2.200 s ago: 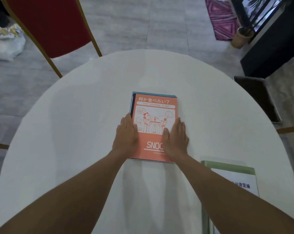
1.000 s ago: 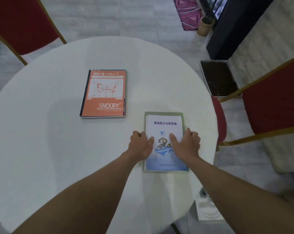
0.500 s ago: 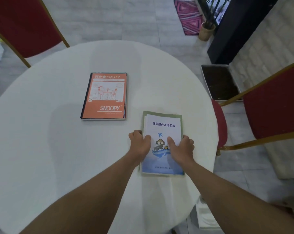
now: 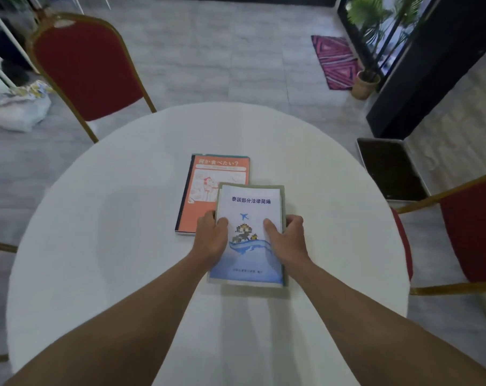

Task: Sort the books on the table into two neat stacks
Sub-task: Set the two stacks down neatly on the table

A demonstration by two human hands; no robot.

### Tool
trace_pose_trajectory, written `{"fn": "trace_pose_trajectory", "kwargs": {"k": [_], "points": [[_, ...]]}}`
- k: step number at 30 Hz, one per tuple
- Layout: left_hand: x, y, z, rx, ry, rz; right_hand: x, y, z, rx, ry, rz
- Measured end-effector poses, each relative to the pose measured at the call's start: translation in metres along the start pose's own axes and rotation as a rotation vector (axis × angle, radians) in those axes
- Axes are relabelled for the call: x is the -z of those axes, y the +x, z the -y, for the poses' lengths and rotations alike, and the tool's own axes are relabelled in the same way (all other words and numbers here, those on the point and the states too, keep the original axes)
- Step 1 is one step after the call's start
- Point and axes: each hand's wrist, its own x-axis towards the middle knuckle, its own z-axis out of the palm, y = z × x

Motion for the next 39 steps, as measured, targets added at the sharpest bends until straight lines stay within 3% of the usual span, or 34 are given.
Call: {"fn": "trace_pose_trajectory", "kwargs": {"k": [6,14,20,22,24,26,30,39], "points": [[0.035,0.066,-0.012,-0.041,0.015,-0.056,-0.05,0.041,0.051,0.04,0.014,0.01],[0.053,0.137,-0.004,-0.033,0.195,-0.025,-0.101,0.082,0.064,0.002,-0.017,-0.015],[0.055,0.155,0.015,-0.162,0.683,-0.177,-0.12,0.094,0.056,0.02,-0.252,-0.051],[0.061,0.162,0.025,-0.203,0.566,-0.088,-0.123,0.095,0.052,0.044,-0.269,-0.024],[0.065,0.166,0.032,-0.185,0.271,0.099,-0.123,0.095,0.051,0.046,-0.197,0.017],[0.062,0.164,0.039,-0.171,0.11,0.15,-0.124,0.095,0.049,0.017,-0.133,0.04],[0.055,0.159,0.043,-0.05,0.045,0.081,-0.127,0.095,0.044,0.005,-0.144,0.001],[0.053,0.158,0.045,-0.043,0.097,0.096,-0.127,0.092,0.038,0.023,-0.153,-0.018]]}}
